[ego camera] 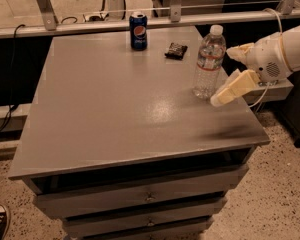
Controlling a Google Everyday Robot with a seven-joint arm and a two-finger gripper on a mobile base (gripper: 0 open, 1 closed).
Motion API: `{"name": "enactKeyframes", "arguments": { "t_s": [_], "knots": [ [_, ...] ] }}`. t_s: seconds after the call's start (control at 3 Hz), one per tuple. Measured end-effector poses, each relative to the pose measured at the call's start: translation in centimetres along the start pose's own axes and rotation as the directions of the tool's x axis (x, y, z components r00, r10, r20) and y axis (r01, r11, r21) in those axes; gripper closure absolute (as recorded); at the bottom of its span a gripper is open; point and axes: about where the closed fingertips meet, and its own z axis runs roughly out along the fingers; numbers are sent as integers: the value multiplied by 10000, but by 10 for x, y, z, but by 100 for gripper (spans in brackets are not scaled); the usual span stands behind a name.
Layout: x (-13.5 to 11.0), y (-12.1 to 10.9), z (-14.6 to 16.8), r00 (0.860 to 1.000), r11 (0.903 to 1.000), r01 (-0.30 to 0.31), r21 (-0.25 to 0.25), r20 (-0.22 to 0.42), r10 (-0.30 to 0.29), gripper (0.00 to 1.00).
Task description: Knock water bottle over
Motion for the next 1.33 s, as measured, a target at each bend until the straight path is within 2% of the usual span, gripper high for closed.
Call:
{"name": "enactKeyframes", "arguments": {
  "t_s": [0.67, 1.33],
  "knots": [
    [-38, 6, 28, 9964, 9992, 290, -276, 802, -267, 0],
    [-73, 14, 54, 9932, 9968, 617, -499, 1015, -564, 0]
  ]
}}
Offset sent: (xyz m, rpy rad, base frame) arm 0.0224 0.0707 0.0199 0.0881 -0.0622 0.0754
